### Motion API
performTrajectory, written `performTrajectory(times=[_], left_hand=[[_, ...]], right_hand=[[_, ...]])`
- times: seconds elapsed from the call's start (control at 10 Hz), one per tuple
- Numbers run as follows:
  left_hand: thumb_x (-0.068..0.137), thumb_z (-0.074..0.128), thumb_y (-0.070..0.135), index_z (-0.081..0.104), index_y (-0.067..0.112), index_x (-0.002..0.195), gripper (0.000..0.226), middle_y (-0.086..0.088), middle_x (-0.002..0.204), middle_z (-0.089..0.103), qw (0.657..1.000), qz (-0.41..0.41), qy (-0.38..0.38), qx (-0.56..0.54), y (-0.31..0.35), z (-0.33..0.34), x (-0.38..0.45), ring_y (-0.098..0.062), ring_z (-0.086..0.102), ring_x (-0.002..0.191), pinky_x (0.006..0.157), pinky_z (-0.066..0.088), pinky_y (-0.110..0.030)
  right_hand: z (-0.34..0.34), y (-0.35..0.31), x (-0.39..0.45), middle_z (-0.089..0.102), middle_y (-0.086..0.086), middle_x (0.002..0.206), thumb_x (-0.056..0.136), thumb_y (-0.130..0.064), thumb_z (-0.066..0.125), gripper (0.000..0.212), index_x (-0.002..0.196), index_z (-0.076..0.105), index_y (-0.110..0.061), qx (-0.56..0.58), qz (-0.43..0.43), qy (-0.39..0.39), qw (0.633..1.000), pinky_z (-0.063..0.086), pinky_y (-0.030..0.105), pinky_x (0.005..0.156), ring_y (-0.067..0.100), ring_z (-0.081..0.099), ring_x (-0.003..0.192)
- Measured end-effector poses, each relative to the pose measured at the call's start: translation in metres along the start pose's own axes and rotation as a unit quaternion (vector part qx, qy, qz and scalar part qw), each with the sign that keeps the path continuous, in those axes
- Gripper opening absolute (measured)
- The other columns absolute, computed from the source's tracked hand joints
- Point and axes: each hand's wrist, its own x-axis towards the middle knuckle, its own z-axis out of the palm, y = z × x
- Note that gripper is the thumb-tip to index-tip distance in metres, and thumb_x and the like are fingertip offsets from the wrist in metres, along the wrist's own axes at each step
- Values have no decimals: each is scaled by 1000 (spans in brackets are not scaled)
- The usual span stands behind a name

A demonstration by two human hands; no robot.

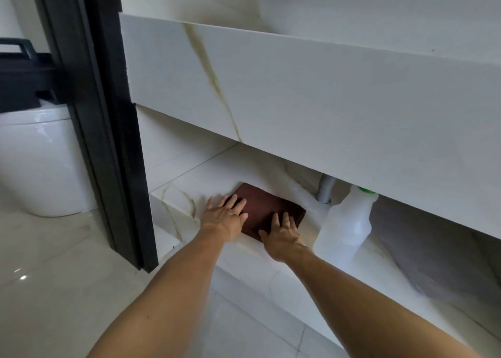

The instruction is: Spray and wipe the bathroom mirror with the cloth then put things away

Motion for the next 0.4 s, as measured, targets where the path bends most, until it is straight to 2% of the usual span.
performTrajectory(times=[0.1,0.2,0.4], left_hand=[[106,10,45,0,33,159,55,6,168,-4,1000,1,8,11,-4,-2,-5,-16,-5,155,124,-4,-50],[106,13,45,6,30,159,56,4,169,3,999,-4,32,10,-11,-6,-12,-17,0,155,124,-1,-51],[106,29,35,26,27,155,49,1,163,28,986,7,161,32,-40,-13,-34,-23,22,151,122,15,-49]], right_hand=[[-2,0,-2,-9,18,167,106,-49,30,75,160,-2,-9,0,0,-8,1000,6,40,125,33,-6,155],[-6,1,-4,1,19,167,106,-46,34,73,160,6,-7,26,0,0,1000,9,41,126,35,2,155],[-11,-9,-13,34,11,159,104,-44,40,61,153,30,-10,68,-38,64,995,23,44,123,33,26,149]])
